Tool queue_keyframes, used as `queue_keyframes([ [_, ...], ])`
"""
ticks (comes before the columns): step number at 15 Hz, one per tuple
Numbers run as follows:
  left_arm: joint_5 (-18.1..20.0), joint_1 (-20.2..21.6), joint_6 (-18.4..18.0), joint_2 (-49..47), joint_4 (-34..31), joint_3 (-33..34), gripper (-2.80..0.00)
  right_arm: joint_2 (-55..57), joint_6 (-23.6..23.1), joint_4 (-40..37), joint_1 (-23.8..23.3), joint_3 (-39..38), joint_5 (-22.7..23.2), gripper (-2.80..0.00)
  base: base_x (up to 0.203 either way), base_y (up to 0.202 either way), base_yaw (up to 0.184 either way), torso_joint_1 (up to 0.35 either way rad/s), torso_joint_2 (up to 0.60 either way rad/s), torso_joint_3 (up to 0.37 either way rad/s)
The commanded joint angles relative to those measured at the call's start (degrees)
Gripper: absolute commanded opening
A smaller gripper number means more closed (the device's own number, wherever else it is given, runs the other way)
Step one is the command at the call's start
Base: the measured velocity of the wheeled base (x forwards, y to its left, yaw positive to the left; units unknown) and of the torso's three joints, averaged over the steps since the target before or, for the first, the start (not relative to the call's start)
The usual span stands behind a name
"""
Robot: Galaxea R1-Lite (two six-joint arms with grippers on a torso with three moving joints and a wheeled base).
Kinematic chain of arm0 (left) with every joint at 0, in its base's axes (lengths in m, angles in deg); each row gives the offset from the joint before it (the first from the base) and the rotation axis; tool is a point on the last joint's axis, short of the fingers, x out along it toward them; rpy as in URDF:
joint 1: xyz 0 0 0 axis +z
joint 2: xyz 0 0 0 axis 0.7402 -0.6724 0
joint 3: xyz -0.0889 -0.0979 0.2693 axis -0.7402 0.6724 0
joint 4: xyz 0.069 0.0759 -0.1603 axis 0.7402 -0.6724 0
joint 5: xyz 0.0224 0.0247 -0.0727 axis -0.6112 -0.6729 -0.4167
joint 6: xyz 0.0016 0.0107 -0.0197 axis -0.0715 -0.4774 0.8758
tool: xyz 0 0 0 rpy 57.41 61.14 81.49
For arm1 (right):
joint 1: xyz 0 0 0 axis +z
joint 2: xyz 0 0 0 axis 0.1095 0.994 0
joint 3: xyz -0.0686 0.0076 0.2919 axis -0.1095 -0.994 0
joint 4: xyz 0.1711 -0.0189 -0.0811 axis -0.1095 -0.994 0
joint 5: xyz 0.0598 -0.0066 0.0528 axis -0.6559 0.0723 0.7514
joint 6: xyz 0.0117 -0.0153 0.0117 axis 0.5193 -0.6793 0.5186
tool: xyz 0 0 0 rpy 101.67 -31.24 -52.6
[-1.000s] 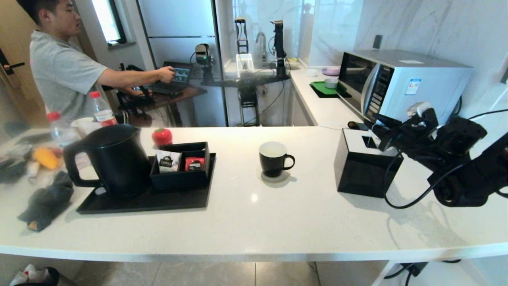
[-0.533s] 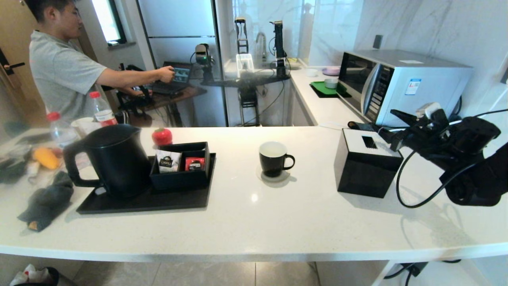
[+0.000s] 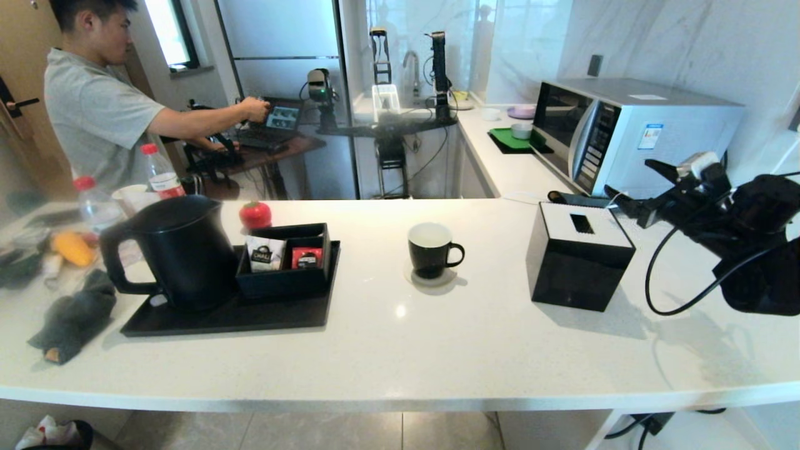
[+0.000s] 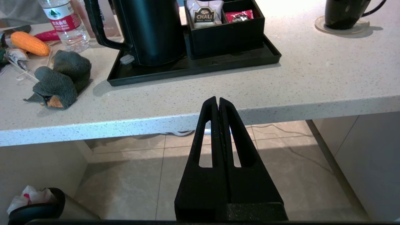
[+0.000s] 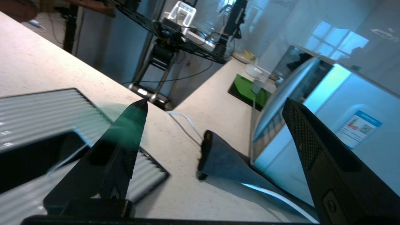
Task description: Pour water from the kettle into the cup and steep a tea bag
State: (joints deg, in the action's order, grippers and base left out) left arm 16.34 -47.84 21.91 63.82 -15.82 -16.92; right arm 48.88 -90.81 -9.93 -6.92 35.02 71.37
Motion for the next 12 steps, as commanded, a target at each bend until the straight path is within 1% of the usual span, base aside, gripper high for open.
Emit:
queue_keyframes([
  [1,0.01,0.00,-0.02,0.02,0.00,0.00,-2.80,0.36,-0.71,0.22,-2.02,0.95,0.22,0.00,0.000,0.000,0.000,0.000,0.00,0.000],
  [4,0.01,0.00,-0.02,0.02,0.00,0.00,-2.80,1.34,-2.72,0.54,-4.00,0.88,0.29,0.00,0.000,0.000,0.000,0.000,0.00,0.000],
  [10,0.01,0.00,-0.02,0.02,0.00,0.00,-2.80,2.83,-2.93,1.08,-6.21,0.51,0.57,0.00,0.000,0.000,0.000,0.000,0.00,0.000],
  [11,0.01,0.00,-0.02,0.02,0.00,0.00,-2.80,2.83,-2.93,1.22,-6.47,0.25,0.82,0.00,0.000,0.000,0.000,0.000,0.00,0.000],
  [12,0.01,0.00,-0.02,0.02,0.00,0.00,-2.80,2.76,-2.89,1.32,-6.53,-0.43,2.18,0.00,0.000,0.000,0.000,0.000,0.00,0.000],
])
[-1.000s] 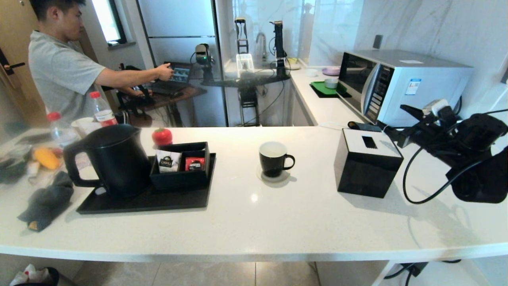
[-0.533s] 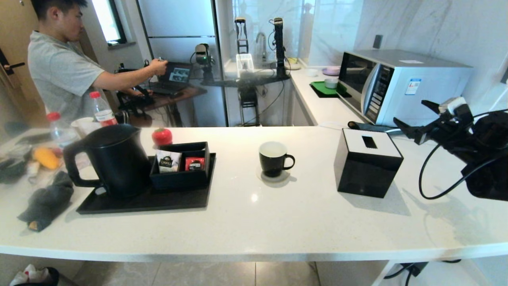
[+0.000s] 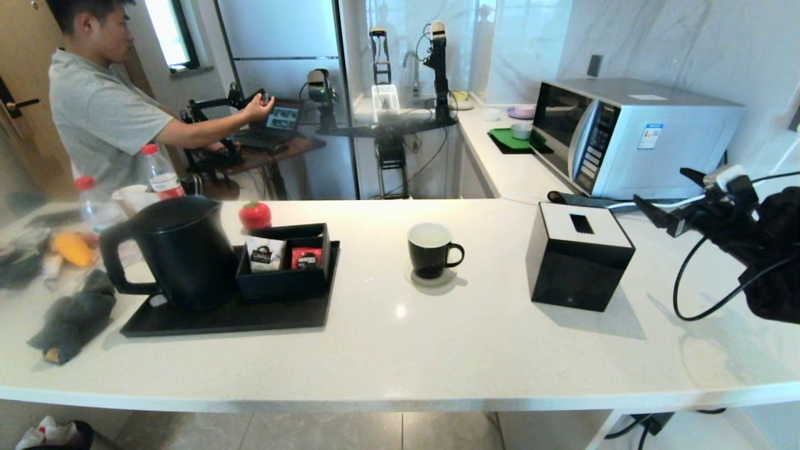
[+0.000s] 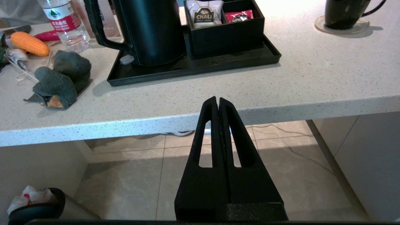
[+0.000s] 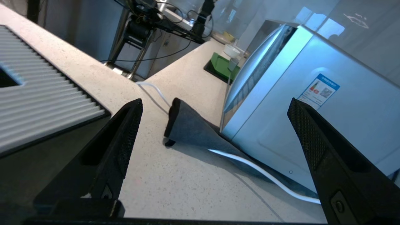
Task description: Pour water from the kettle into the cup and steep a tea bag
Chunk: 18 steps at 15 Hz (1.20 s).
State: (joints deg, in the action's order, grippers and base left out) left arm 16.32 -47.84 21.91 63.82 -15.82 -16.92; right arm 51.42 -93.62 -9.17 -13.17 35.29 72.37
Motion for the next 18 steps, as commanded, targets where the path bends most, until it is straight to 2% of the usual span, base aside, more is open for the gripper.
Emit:
queue_keyframes([
  [1,0.02,0.00,-0.02,0.02,0.00,0.00,-2.80,0.00,-0.05,0.69,-0.31,-1.20,3.64,0.00,0.000,0.000,0.000,0.000,0.00,0.000],
  [3,0.02,0.00,-0.02,0.02,0.00,0.00,-2.80,-0.56,-0.03,2.52,-0.24,-1.77,8.00,0.00,0.000,0.000,0.000,0.000,0.00,0.000],
  [6,0.02,0.00,-0.02,0.02,0.00,0.00,-2.80,-2.30,0.27,2.68,-0.27,-2.15,8.71,0.00,0.000,0.000,0.000,0.000,0.00,0.000],
  [7,0.02,0.00,-0.02,0.02,0.00,0.00,-2.80,-3.16,0.60,2.39,-0.27,-2.07,8.71,-2.80,0.000,0.000,0.000,0.000,0.00,0.000],
  [11,0.02,0.00,-0.02,0.02,0.00,0.00,-2.80,-11.25,5.79,-2.61,-0.23,-1.38,6.65,-2.80,0.000,0.000,0.000,0.000,0.00,0.000],
  [14,0.02,0.00,-0.02,0.02,0.00,0.00,-2.80,-23.45,12.52,-11.31,-0.33,-4.99,-2.56,-2.80,0.000,0.000,0.000,0.000,0.00,0.000],
  [16,0.02,0.00,-0.02,0.02,0.00,0.00,-2.80,-34.33,15.79,-15.46,-1.17,-15.85,-4.94,-2.80,0.000,0.000,0.000,0.000,0.00,0.000],
  [18,0.02,0.00,-0.02,0.02,0.00,0.00,-2.80,-43.81,17.31,-17.44,-1.92,-29.36,-5.29,-2.80,0.000,0.000,0.000,0.000,0.00,0.000],
])
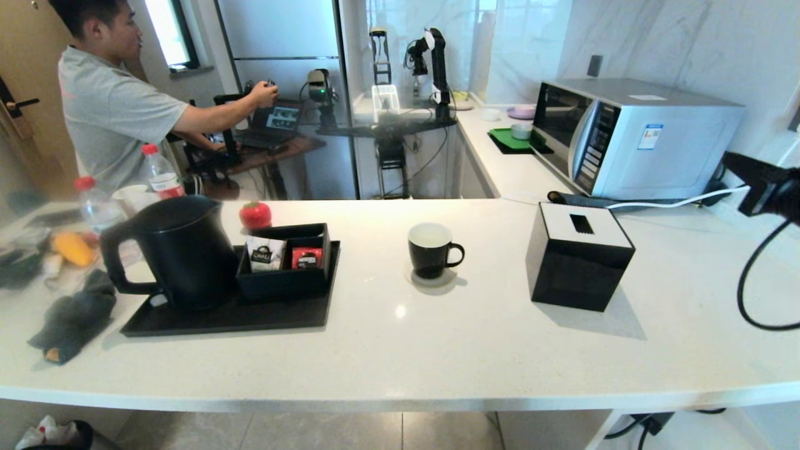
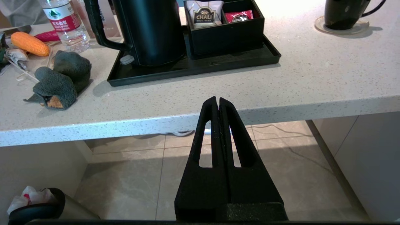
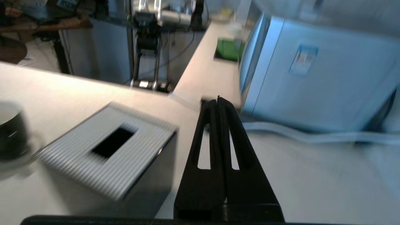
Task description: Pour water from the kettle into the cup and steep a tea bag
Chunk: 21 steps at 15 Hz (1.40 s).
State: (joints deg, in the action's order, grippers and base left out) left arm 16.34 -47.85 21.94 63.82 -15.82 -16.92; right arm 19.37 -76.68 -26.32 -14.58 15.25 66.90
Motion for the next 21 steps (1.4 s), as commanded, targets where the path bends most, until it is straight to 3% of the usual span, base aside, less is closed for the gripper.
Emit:
queue_keyframes([
  [1,0.00,0.01,-0.04,0.02,0.00,0.00,-2.80,-16.61,0.60,-0.92,-0.74,-16.20,0.41,-2.80,0.000,0.000,0.000,0.000,0.00,0.000],
  [3,0.00,0.01,-0.04,0.02,0.00,0.00,-2.80,-26.72,-0.52,-2.32,-1.06,-28.46,0.74,-2.80,0.000,0.000,0.000,0.000,0.00,0.000],
  [5,0.00,0.01,-0.04,0.02,0.00,0.00,-2.80,-36.79,-1.90,-6.05,-1.19,-34.70,-0.20,-2.80,0.000,0.000,0.000,0.000,0.00,0.000],
  [8,0.00,0.01,-0.04,0.02,0.00,0.00,-2.80,-54.52,-3.06,-19.66,4.70,-39.74,-10.78,-2.80,0.000,0.000,0.000,0.000,0.00,0.000],
  [11,0.00,0.01,-0.04,0.02,-0.03,0.00,-2.80,-72.91,-3.64,-39.06,12.20,-41.95,-21.09,-2.80,0.000,0.000,0.000,0.000,0.00,0.000],
  [15,0.00,0.01,-0.04,0.02,0.00,0.00,-2.80,-80.23,-4.58,-60.91,16.55,-43.23,-28.81,-2.80,0.000,0.000,0.000,0.000,0.00,0.000],
  [17,0.00,0.01,-0.04,0.02,0.00,0.00,-2.80,-81.77,-4.49,-61.87,18.33,-43.34,-29.21,-2.80,0.000,0.000,0.000,0.000,0.00,0.000],
  [21,0.00,0.01,-0.04,0.02,-0.07,0.00,-2.80,-95.84,-2.77,-63.62,21.05,-43.35,-27.17,-2.80,0.000,0.000,0.000,0.000,0.00,0.000],
])
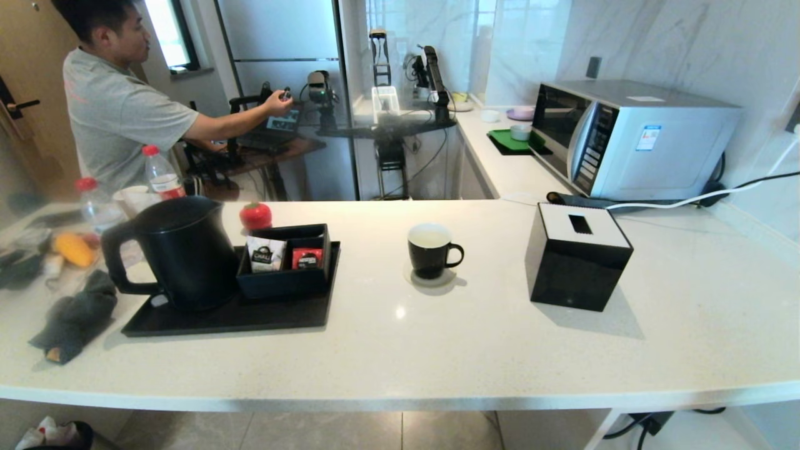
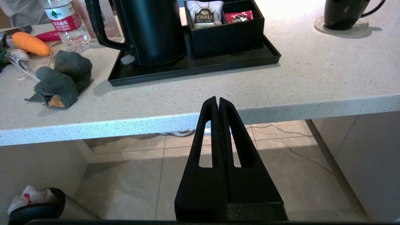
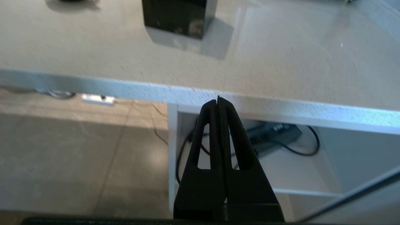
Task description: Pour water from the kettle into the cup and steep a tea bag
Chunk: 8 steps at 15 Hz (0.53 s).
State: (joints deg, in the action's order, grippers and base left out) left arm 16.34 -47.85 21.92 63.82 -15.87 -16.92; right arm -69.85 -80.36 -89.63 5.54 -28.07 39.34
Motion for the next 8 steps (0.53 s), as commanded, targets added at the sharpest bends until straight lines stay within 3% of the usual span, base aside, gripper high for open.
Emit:
queue_keyframes([
  [1,0.00,0.01,-0.02,0.02,0.04,0.00,-2.80,-6.84,1.24,-0.51,1.18,-0.02,0.59,-2.80,0.000,0.000,0.000,0.000,0.00,0.000],
  [8,0.00,0.01,-0.02,0.02,-0.04,0.00,-2.80,-6.84,2.28,-0.90,1.19,0.06,0.61,-2.80,0.000,0.000,0.000,0.000,0.00,0.000],
])
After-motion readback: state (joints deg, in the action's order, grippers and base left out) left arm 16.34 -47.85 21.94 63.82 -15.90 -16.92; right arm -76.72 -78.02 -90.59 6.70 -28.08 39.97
